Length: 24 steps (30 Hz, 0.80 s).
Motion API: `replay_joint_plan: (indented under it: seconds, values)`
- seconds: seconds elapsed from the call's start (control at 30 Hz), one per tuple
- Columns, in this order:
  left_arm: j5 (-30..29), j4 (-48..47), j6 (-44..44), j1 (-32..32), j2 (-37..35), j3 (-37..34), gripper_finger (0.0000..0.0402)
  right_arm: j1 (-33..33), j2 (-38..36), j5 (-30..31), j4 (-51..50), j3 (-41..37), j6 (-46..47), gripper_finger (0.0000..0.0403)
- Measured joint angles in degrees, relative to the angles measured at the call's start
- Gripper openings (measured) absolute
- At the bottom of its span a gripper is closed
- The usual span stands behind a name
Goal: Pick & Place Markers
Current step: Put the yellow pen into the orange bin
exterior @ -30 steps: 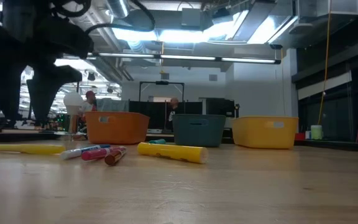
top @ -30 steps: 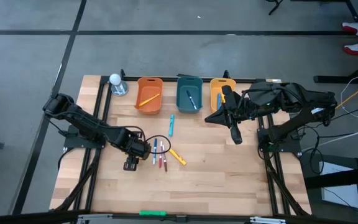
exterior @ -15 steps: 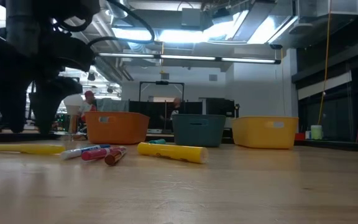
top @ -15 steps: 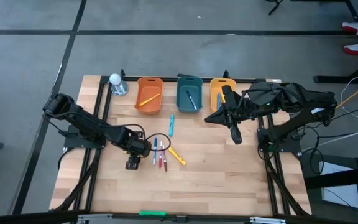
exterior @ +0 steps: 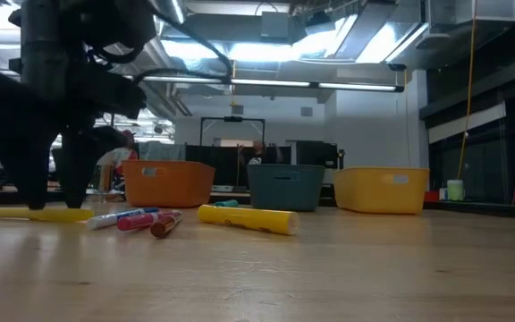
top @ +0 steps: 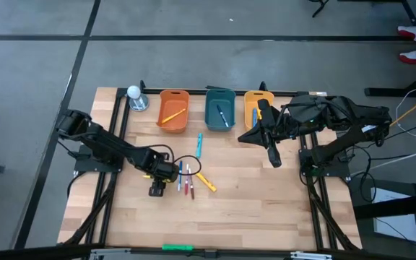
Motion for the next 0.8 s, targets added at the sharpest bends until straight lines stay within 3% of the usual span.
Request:
replay_joint_plan:
  seconds: [0.47, 0.8]
  values:
    - [1.1, 0.7, -0.4, 0.0, 2.9, 0.2, 0.0210, 0.0, 0.0, 0.0, 0.0, 0.0, -0.2, 0.0000]
    - [0.9, 0.4, -0.6, 0.2, 3.0, 0.1, 0.0098, 0.0, 0.0, 0.0, 0.0, 0.0, -0.2, 0.0000]
